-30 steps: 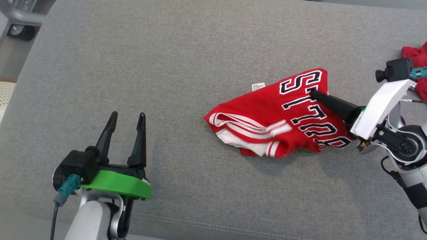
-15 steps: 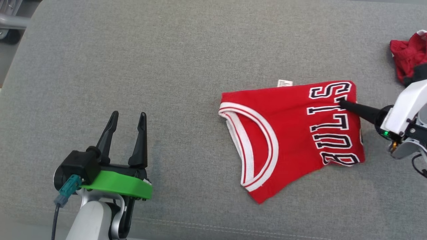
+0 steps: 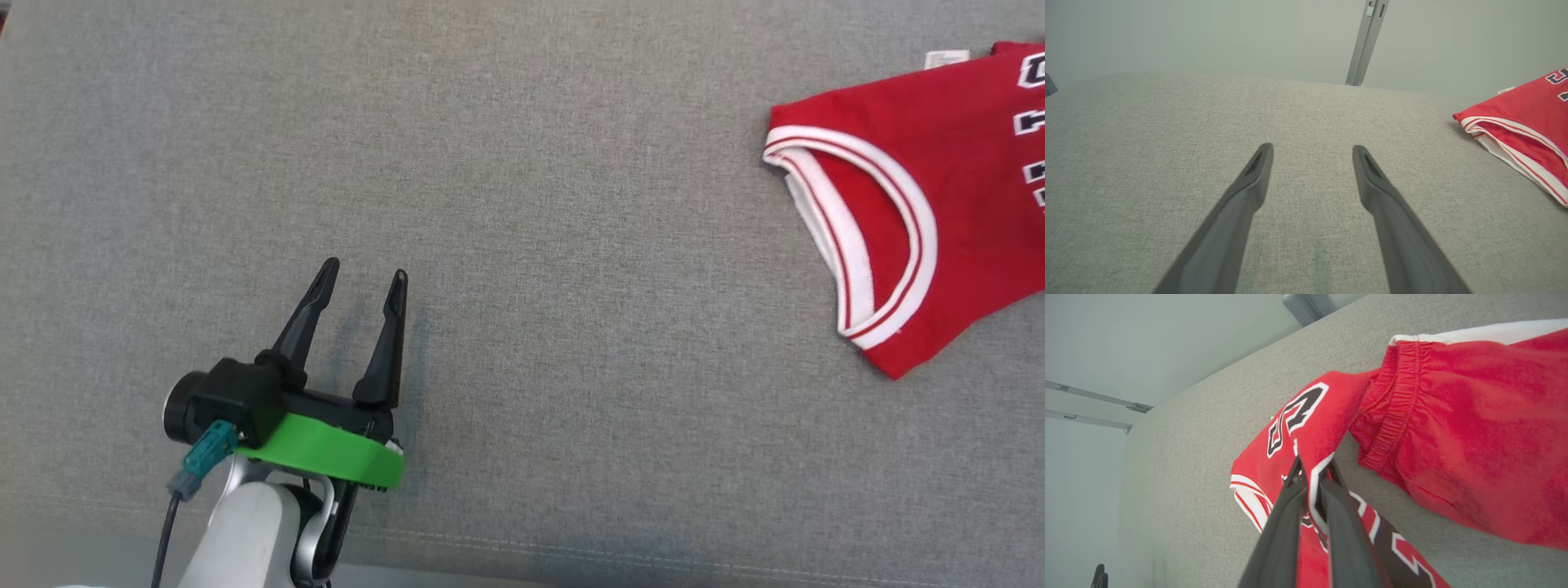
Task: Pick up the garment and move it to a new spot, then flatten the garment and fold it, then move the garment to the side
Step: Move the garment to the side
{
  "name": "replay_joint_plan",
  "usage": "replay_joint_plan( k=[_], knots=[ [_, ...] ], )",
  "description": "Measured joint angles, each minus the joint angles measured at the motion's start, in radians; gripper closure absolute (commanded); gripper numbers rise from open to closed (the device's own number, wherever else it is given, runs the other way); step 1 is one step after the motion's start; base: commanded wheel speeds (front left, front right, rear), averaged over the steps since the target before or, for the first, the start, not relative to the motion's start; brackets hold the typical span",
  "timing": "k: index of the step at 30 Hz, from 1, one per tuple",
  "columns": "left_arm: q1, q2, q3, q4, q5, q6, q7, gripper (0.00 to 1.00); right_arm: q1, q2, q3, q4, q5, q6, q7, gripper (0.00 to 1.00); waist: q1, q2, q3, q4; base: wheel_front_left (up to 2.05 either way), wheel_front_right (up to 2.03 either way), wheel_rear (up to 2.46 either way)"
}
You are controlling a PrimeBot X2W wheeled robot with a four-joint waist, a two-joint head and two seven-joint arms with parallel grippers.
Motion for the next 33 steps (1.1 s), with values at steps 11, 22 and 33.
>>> replay_joint_plan(
  k=[11, 22, 33],
  knots=[
    [-0.070, 0.000, 0.007, -0.001, 0.037, -0.008, 0.000, 0.00, -0.128, -0.030, -0.180, 0.213, -0.035, 0.000, 0.011, 1.00, 0.0000, 0.0000, 0.119, -0.006, 0.00, 0.00, 0.00],
    [-0.070, 0.027, 0.003, 0.016, 0.062, -0.009, 0.000, 0.00, -0.172, -0.022, -0.220, 0.300, -0.146, 0.000, -0.101, 1.00, 0.0000, 0.0000, 0.125, -0.058, 0.00, 0.00, 0.00],
    [-0.072, 0.027, 0.000, 0.006, 0.066, -0.009, 0.002, 0.00, -0.171, 0.045, -0.166, 0.292, -0.285, 0.000, -0.302, 0.00, 0.0000, 0.0000, 0.172, -0.073, 0.00, 0.00, 0.00]
  ],
)
